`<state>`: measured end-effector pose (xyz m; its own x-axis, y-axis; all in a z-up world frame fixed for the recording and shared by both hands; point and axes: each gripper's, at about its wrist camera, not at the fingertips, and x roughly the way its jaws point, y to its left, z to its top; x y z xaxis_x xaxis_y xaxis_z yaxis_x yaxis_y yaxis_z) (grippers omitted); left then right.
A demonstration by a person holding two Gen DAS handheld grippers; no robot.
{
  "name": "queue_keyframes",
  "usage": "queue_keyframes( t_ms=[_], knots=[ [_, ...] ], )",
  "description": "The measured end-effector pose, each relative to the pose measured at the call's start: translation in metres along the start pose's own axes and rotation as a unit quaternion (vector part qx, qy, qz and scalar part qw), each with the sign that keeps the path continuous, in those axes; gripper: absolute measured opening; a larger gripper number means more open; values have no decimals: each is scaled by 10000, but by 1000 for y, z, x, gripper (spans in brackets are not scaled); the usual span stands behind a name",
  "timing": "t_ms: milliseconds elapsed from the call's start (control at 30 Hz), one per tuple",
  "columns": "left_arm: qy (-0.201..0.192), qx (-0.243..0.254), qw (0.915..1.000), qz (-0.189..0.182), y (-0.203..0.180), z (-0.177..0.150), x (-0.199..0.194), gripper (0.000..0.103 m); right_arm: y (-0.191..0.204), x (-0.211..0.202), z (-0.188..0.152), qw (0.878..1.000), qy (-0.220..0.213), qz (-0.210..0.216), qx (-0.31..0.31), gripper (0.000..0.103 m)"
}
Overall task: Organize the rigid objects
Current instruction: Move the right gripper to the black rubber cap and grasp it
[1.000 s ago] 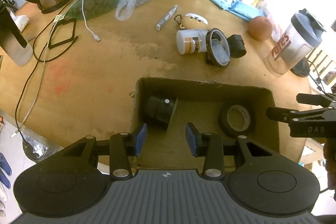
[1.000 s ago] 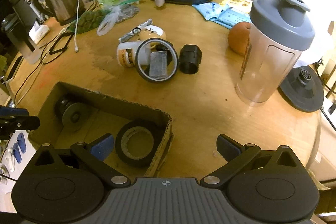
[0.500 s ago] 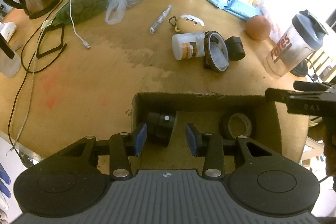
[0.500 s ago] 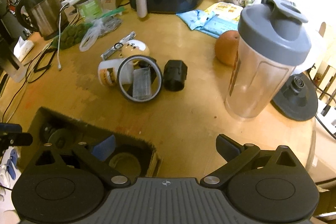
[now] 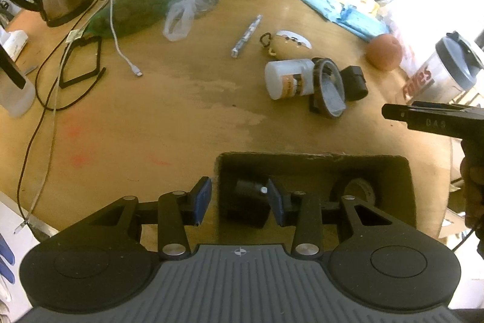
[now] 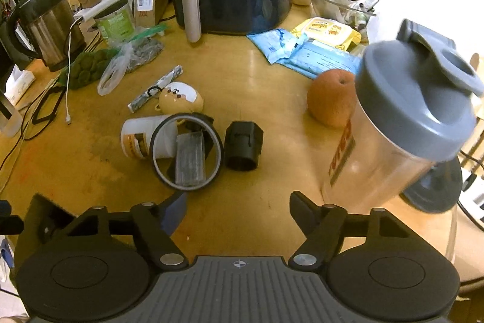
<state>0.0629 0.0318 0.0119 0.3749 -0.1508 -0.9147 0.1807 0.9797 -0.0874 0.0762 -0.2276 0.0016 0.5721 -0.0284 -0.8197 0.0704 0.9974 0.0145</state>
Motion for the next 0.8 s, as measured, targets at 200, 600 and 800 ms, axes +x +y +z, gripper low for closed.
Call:
queue_keyframes(
  t_ms=[200,600,800],
  knots=[
    [40,-133,9999,62,12,2,1,40,4,15,11,10000,-38,-52,-70,67],
    [77,-496,9984,249,37,-2,-1,40,6,54,33,9995,-94,-273,-82,61],
    [104,-679,9970,346,50,-5,-2,40,2,74,43,9994,-27,-283,189,57]
  ],
)
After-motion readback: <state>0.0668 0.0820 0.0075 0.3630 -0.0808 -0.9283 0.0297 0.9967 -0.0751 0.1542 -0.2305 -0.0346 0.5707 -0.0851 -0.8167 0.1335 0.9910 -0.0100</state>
